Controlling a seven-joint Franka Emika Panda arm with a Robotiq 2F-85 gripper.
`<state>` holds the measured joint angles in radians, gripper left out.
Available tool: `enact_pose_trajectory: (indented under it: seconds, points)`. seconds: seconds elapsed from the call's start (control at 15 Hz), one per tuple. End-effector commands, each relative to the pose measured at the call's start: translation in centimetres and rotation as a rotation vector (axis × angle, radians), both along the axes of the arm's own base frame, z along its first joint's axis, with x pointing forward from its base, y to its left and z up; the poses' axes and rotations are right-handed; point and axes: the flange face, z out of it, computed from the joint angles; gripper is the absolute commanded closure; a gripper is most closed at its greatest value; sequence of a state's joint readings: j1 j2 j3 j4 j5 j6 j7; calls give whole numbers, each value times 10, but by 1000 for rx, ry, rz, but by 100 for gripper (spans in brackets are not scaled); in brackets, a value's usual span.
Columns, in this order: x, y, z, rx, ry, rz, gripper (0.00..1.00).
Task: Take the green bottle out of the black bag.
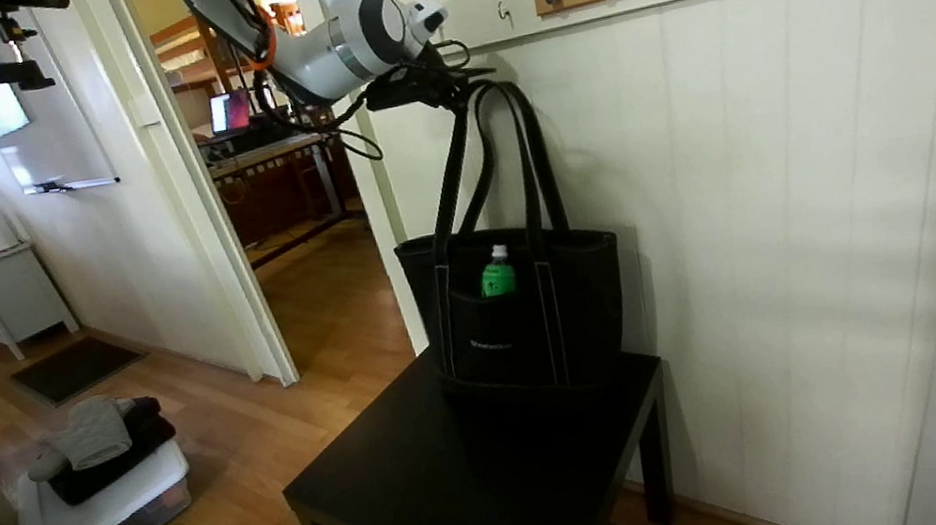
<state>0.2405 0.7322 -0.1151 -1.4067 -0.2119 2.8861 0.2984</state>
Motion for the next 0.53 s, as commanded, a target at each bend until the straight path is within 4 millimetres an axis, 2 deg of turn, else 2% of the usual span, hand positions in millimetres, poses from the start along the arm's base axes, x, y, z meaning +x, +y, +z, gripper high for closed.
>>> enact_pose_trajectory:
  seconds: [0.0, 0.47]
  points:
    - [-24, 0, 16, -16, 86, 33, 98]
    - [-67, -3, 25, -51, 265, 90, 98]
